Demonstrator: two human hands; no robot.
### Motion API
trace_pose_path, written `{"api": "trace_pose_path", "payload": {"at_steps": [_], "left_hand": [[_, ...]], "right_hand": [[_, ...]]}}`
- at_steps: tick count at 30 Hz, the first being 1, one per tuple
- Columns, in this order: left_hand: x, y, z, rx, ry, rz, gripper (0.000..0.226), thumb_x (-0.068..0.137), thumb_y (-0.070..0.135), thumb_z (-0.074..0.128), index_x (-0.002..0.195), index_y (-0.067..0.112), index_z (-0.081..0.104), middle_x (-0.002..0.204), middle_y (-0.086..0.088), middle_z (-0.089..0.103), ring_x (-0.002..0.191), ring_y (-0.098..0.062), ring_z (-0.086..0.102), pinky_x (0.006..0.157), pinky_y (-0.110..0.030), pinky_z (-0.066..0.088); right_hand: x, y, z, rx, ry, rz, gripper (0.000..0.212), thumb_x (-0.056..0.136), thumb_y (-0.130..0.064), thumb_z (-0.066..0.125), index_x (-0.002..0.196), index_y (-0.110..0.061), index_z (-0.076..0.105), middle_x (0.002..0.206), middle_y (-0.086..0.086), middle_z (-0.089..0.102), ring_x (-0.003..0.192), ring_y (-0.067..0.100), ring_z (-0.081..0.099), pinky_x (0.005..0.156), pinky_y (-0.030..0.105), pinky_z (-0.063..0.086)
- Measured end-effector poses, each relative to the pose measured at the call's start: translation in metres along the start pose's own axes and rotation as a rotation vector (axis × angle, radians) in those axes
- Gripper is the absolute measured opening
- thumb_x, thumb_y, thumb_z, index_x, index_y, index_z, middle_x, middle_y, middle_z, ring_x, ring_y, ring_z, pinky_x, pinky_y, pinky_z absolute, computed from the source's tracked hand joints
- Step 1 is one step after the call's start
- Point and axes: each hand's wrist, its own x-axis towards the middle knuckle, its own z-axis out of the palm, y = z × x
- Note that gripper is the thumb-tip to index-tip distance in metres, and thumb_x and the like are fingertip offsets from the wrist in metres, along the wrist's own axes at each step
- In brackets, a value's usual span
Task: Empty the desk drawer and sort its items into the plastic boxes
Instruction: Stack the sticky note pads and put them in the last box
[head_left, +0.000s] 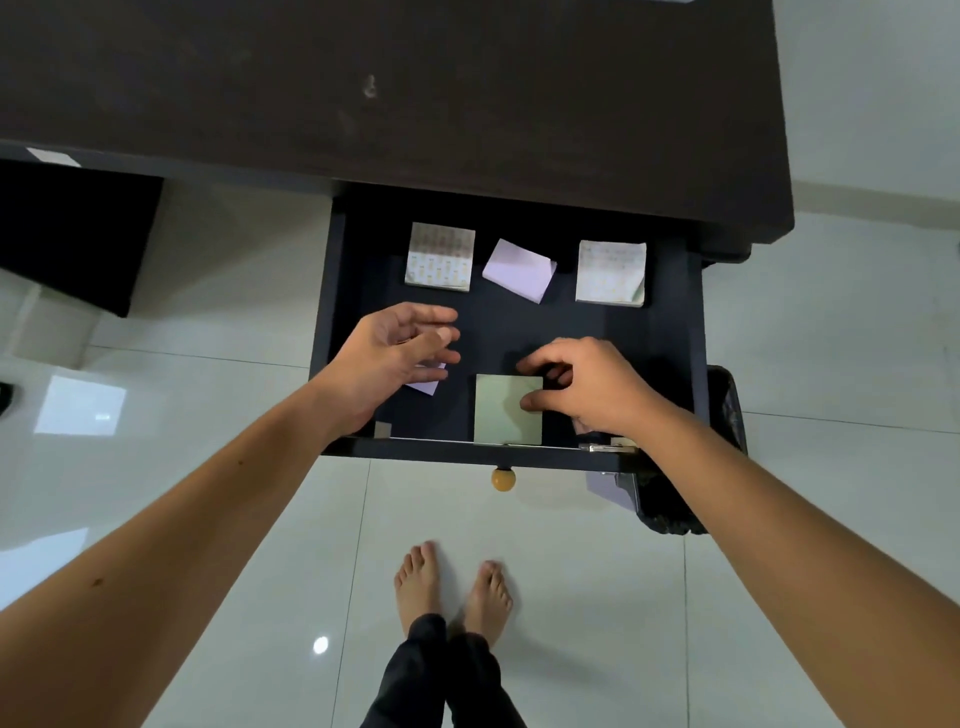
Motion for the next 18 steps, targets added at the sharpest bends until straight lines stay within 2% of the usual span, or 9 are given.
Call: {"api": "trace_pose_path", "payload": {"at_steps": [4,6,9,12,14,15,18], "left_hand": [[0.000,-0.002,0.000,-0.005,-0.024,-0.026,0.026,0.100,0.015,0.070,0.125,0.014,0.069,0.120,-0.015,0.074,0.106,-0.027,0.077,0.099,-0.047,0.061],[0.001,-0.003,0.001,0.009,-0.043,-0.031,0.028,0.099,0.015,0.071,0.127,0.013,0.068,0.121,-0.017,0.073,0.106,-0.027,0.077,0.098,-0.047,0.061],[0.002,-0.004,0.001,0.022,-0.066,-0.037,0.029,0.098,0.013,0.071,0.127,0.014,0.067,0.122,-0.016,0.073,0.108,-0.027,0.076,0.099,-0.046,0.061],[0.003,-0.005,-0.001,0.033,-0.084,-0.023,0.035,0.096,0.010,0.074,0.130,0.015,0.066,0.121,-0.010,0.075,0.112,-0.024,0.075,0.102,-0.040,0.059],[0.003,-0.006,-0.003,0.039,-0.100,-0.007,0.041,0.093,0.008,0.077,0.132,0.018,0.066,0.122,-0.006,0.076,0.113,-0.021,0.074,0.102,-0.037,0.059],[0.003,-0.006,-0.004,0.036,-0.111,-0.001,0.045,0.091,0.008,0.079,0.132,0.020,0.066,0.122,-0.005,0.076,0.113,-0.020,0.075,0.102,-0.037,0.058],[0.002,-0.005,-0.002,0.027,-0.185,0.004,0.053,0.086,0.008,0.083,0.133,0.023,0.065,0.121,-0.006,0.076,0.112,-0.019,0.075,0.099,-0.038,0.060]], "right_hand": [[0.004,-0.001,0.003,-0.068,-0.034,-0.013,0.052,0.079,-0.033,0.092,0.127,-0.028,0.073,0.108,-0.013,0.063,0.093,0.006,0.057,0.087,0.032,0.052],[0.006,-0.002,0.003,-0.071,-0.040,-0.022,0.043,0.081,-0.033,0.090,0.121,-0.029,0.075,0.105,-0.013,0.059,0.095,0.008,0.056,0.087,0.030,0.049],[0.006,-0.001,0.004,-0.015,-0.045,-0.023,0.024,0.083,-0.030,0.088,0.103,-0.031,0.075,0.103,-0.012,0.064,0.097,0.012,0.064,0.090,0.036,0.057],[0.003,0.000,0.001,0.129,-0.079,-0.005,0.019,0.085,-0.026,0.087,0.096,-0.034,0.073,0.097,-0.007,0.073,0.094,0.020,0.072,0.079,0.036,0.064],[0.003,0.001,0.000,0.233,-0.049,-0.023,0.020,0.086,-0.024,0.086,0.098,-0.033,0.074,0.098,-0.004,0.076,0.095,0.022,0.074,0.086,0.049,0.064],[0.004,0.001,-0.002,0.297,-0.028,-0.039,0.021,0.086,-0.021,0.086,0.101,-0.031,0.074,0.100,-0.003,0.077,0.097,0.023,0.074,0.092,0.051,0.062],[0.007,-0.008,-0.010,0.493,0.011,-0.079,0.024,0.087,-0.016,0.085,0.105,-0.028,0.075,0.106,0.002,0.079,0.104,0.024,0.075,0.100,0.045,0.059]]}}
